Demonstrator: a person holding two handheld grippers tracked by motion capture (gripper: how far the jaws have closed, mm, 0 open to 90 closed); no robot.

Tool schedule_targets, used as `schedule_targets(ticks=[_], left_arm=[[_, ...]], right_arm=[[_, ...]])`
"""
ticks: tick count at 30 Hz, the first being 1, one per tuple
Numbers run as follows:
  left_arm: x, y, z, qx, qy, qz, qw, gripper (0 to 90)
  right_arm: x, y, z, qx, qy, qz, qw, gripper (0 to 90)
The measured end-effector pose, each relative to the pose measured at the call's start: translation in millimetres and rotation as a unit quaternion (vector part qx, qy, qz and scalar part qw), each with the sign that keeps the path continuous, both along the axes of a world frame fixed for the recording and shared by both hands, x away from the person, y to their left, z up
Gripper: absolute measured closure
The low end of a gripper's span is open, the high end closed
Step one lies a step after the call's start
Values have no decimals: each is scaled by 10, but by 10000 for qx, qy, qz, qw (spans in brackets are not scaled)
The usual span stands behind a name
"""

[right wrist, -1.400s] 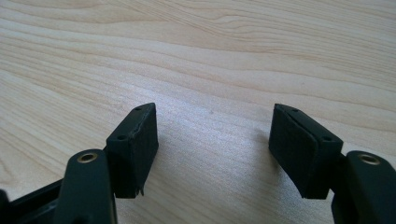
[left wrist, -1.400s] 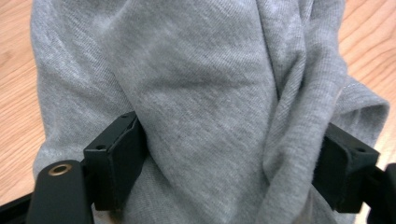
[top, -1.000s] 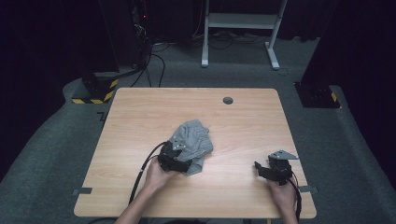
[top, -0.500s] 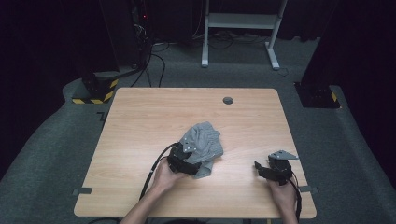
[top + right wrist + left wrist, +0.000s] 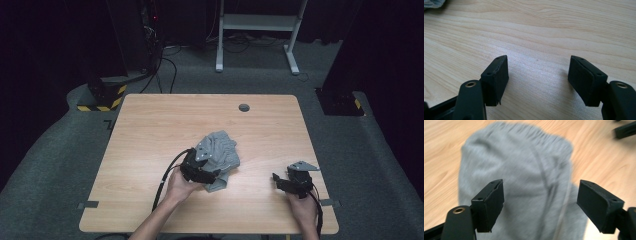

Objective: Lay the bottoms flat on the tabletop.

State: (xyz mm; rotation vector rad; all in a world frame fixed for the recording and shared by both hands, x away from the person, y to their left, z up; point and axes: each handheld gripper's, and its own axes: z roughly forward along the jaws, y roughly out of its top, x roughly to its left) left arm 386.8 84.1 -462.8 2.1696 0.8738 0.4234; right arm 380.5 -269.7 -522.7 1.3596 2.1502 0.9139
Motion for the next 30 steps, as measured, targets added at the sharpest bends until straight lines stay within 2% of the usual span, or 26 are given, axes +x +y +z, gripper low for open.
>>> schedule_targets(ticks=[1,2,4,6,7,9,10,13,17,23,27,30], left_arm=[[0,-73,27,82,-22,-118,9999,246],[0,-73,27,82,-22,-118,9999,258],[16,-225,21,338,-96,-219,9991,289],[23,-278,7,396,-118,-282,9987,329],[36,-375,-25,473,-96,-395,9981,348],[57,-456,-62,618,-91,-437,9971,382],[57,-456,-62,618,-91,-437,9971,400],[130,-511,-131,658,88,-346,9972,465],[179,-511,-180,686,181,-308,9970,539],[216,-504,-224,786,253,-317,9961,673],[206,-511,-220,863,203,-369,9954,771],[200,-495,-195,759,213,-397,9961,811]], right_arm=[[0,0,0,-1,-1,0,10000,324],[0,0,0,-1,-1,0,10000,324],[0,0,0,0,0,0,10000,324],[0,0,0,2,1,1,10000,324],[0,0,0,2,2,2,10000,323],[-1,-1,0,2,2,3,10000,323],[-1,-1,0,1,2,5,10000,323],[-2,-2,1,1,3,6,10000,323],[-2,-2,0,2,2,7,10000,323],[-2,-2,0,1,2,8,10000,323],[-2,-2,0,2,3,8,10000,323],[-2,-2,0,1,2,8,10000,323]])
